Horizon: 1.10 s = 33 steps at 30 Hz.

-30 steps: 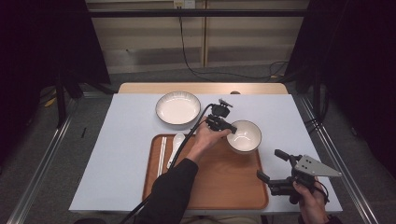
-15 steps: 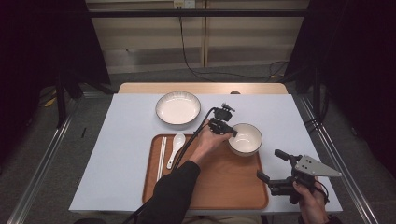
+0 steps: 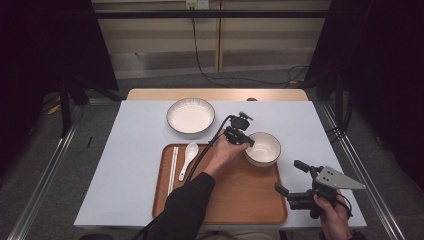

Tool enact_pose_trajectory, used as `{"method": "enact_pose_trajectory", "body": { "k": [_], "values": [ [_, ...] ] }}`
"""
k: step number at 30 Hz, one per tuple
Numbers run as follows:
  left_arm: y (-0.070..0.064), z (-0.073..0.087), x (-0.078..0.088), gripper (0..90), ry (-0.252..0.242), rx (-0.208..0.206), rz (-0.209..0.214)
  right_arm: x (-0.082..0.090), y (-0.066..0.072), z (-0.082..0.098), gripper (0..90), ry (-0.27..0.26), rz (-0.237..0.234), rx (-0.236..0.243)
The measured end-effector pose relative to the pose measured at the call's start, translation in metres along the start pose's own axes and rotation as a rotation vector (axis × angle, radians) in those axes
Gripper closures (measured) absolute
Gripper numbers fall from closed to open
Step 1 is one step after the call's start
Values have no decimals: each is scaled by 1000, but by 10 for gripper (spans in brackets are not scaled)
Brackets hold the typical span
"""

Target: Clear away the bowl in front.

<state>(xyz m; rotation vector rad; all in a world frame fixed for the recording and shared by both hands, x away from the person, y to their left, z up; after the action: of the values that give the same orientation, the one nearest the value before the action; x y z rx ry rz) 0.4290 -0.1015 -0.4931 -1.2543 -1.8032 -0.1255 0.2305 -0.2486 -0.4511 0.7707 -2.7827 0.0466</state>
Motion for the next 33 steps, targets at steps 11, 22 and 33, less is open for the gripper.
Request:
{"method": "enact_pose_trajectory", "body": {
  "k": [11, 22, 33],
  "values": [
    [-2, 1, -2, 756, 4, -31, 20, 0, 0, 0, 10, 5, 3, -3],
    [3, 2, 0, 542, -22, -40, -4, 0, 0, 1, 9, 9, 6, -7],
    [7, 0, 9, 194, -86, -31, -15, 0, -1, 1, 9, 9, 8, -7]
  ]
}}
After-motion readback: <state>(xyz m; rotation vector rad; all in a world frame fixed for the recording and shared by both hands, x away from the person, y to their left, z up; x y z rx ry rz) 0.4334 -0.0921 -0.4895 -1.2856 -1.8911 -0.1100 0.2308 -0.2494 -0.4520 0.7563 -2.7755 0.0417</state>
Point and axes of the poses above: each handheld gripper's, and its own axes: x roughly backward along the jaws, z roughly out of its underside, y roughly to its left, the point moved 5 cm from there along -x, roughly forward along the jaws, and after that the axes turned 7 degrees about z, right-handed, at the moved point
